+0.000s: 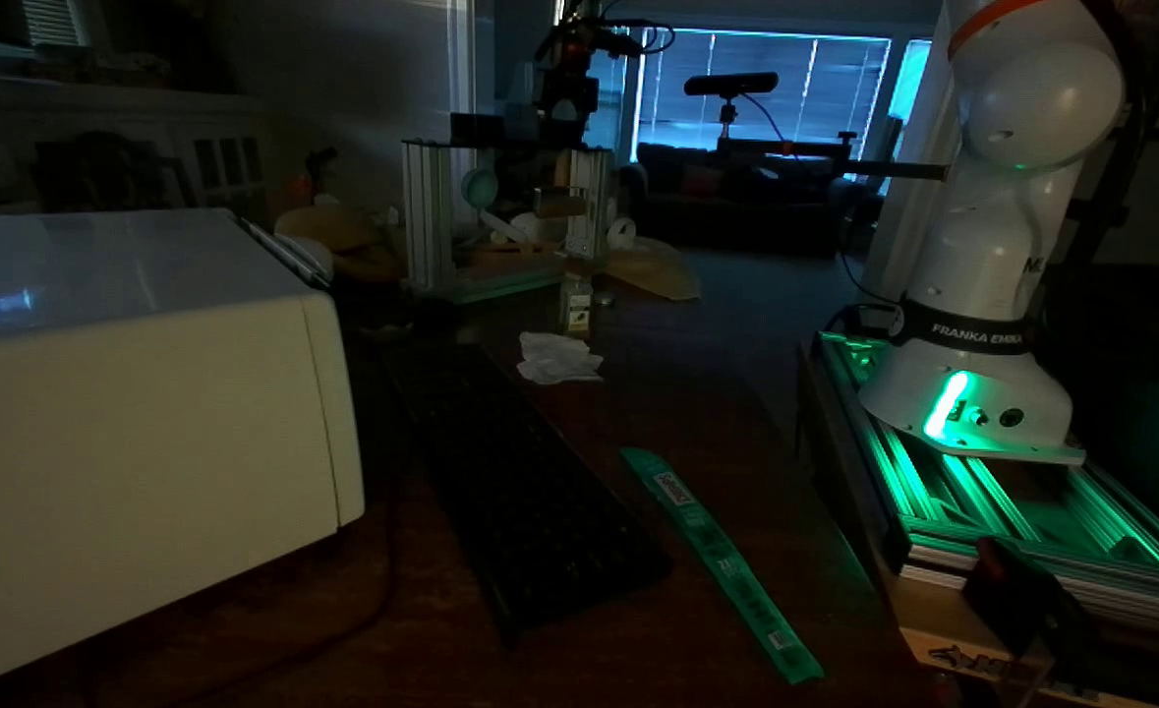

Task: Pick up the roller and then move it around on the keyboard

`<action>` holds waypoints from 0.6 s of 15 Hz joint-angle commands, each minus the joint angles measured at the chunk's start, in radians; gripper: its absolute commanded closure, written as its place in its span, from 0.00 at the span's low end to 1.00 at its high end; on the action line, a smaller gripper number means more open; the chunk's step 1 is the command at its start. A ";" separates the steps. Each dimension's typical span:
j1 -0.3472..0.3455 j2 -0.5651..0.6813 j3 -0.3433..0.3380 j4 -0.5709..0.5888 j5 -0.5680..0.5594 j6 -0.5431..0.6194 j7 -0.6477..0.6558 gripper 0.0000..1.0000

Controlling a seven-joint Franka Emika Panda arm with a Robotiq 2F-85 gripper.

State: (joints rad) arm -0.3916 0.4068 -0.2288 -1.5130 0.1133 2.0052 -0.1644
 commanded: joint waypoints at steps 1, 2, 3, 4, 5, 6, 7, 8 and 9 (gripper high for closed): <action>0.009 -0.085 -0.013 -0.049 -0.039 -0.049 0.010 0.00; 0.011 -0.101 -0.020 -0.056 -0.050 -0.048 0.019 0.00; 0.009 -0.117 -0.023 -0.054 -0.055 -0.071 0.018 0.00; 0.008 -0.134 -0.027 -0.058 -0.056 -0.093 0.021 0.00; 0.008 -0.152 -0.031 -0.058 -0.058 -0.126 0.020 0.00; 0.011 -0.175 -0.034 -0.064 -0.064 -0.168 0.017 0.00; 0.015 -0.197 -0.036 -0.076 -0.067 -0.199 0.019 0.00; 0.022 -0.228 -0.038 -0.095 -0.076 -0.227 0.035 0.00; 0.028 -0.253 -0.038 -0.109 -0.080 -0.250 0.040 0.00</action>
State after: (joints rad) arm -0.3881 0.2489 -0.2594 -1.5394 0.0608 1.8166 -0.1563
